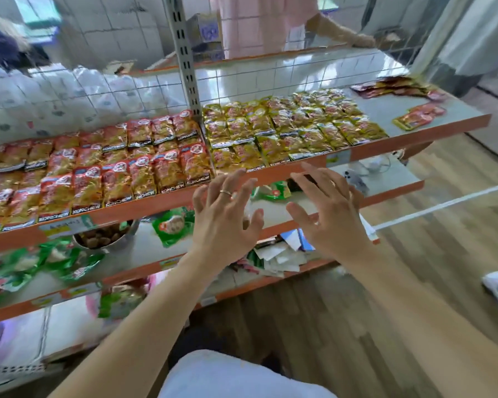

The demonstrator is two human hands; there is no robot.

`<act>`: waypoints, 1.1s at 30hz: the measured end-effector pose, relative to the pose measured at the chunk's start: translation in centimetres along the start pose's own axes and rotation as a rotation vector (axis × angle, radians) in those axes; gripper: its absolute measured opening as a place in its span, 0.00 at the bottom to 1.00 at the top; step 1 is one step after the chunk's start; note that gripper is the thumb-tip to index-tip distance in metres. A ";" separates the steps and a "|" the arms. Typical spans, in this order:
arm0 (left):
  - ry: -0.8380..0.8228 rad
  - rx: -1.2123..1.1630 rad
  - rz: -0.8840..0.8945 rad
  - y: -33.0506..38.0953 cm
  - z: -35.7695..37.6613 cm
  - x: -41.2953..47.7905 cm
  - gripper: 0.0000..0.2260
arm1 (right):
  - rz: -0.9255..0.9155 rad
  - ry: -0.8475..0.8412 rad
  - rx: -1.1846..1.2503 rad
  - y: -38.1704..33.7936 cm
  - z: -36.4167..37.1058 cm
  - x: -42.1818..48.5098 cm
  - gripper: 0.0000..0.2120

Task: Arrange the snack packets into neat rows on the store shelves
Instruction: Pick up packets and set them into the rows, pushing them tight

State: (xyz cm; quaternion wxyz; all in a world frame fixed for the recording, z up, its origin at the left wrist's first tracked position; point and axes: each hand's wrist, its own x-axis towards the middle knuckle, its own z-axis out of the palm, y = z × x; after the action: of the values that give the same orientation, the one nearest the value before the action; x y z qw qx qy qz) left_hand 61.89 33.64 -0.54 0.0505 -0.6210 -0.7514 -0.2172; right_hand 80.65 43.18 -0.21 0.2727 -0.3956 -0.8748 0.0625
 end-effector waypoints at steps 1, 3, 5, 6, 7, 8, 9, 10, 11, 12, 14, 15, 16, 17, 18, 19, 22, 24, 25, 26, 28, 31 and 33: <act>-0.006 -0.004 0.008 0.7 0.1 0.3 0.26 | 0.014 0.008 0.007 0.6 -0.4 -0.2 0.28; -0.012 -0.010 0.026 1.8 0.5 0.9 0.26 | 0.051 0.025 0.024 1.6 -1.0 -0.8 0.28; -0.010 -0.019 0.040 2.7 1.0 1.4 0.26 | 0.074 0.037 0.043 2.6 -1.5 -1.2 0.29; -0.008 -0.020 0.047 3.1 1.2 1.7 0.26 | 0.079 0.044 0.041 3.0 -1.7 -1.4 0.28; -0.007 -0.021 0.054 3.5 1.5 1.9 0.26 | 0.084 0.050 0.027 3.5 -1.8 -1.5 0.28; -0.005 -0.024 0.060 3.9 1.8 2.3 0.26 | 0.093 0.053 0.005 4.0 -2.0 -1.6 0.28; -0.002 -0.032 0.066 4.3 2.2 2.6 0.26 | 0.107 0.051 -0.018 4.5 -2.2 -1.7 0.28; -0.001 -0.042 0.074 4.7 2.5 3.1 0.26 | 0.125 0.044 -0.035 5.1 -2.3 -1.7 0.28; -0.002 -0.050 0.081 5.1 2.9 3.5 0.26 | 0.141 0.035 -0.046 5.7 -2.5 -1.6 0.28; -0.004 -0.055 0.087 5.5 3.3 4.0 0.26 | 0.154 0.027 -0.055 6.2 -2.6 -1.6 0.28; -0.021 -0.061 0.097 6.3 4.2 5.3 0.26 | 0.168 0.025 -0.061 7.5 -2.8 -1.3 0.28; -0.032 -0.066 0.104 6.7 4.7 5.9 0.26 | 0.171 0.034 -0.064 8.2 -2.8 -1.1 0.28; -0.040 -0.074 0.111 7.1 5.1 6.6 0.26 | 0.174 0.042 -0.069 8.9 -2.8 -0.8 0.27; -0.043 -0.086 0.118 7.5 5.6 7.3 0.26 | 0.177 0.044 -0.076 9.7 -2.8 -0.5 0.27; -0.041 -0.101 0.123 7.9 6.1 8.1 0.26 | 0.178 0.043 -0.082 10.6 -2.7 0.0 0.27; -0.035 -0.111 0.125 8.3 6.6 9.0 0.26 | 0.177 0.040 -0.083 11.5 -2.6 0.6 0.27; -0.014 -0.114 0.116 9.3 8.4 11.8 0.25 | 0.185 0.027 -0.085 14.4 -2.2 2.9 0.27; -0.015 -0.125 0.107 10.0 9.7 13.9 0.25 | 0.184 0.022 -0.084 16.3 -1.9 4.6 0.27; -0.021 -0.136 0.101 10.4 10.4 15.0 0.25 | 0.178 0.018 -0.081 17.2 -1.8 5.6 0.27; -0.024 -0.146 0.094 10.8 11.1 16.2 0.25 | 0.170 0.013 -0.078 18.2 -1.7 6.5 0.27; -0.027 -0.152 0.088 11.6 12.4 18.3 0.25 | 0.165 0.000 -0.086 19.8 -1.7 8.3 0.28; -0.048 -0.167 0.087 13.4 14.0 21.9 0.25 | 0.173 -0.024 -0.096 22.6 -2.4 11.0 0.28; -0.064 -0.176 0.109 14.9 14.7 24.1 0.26 | 0.175 -0.029 -0.107 24.4 -3.2 12.4 0.28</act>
State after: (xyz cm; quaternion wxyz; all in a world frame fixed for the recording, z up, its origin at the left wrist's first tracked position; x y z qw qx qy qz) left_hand 73.62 63.37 -1.53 -0.0166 -0.6698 -0.6956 -0.2594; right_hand 91.69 68.36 -0.19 0.2318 -0.4836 -0.8429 0.0451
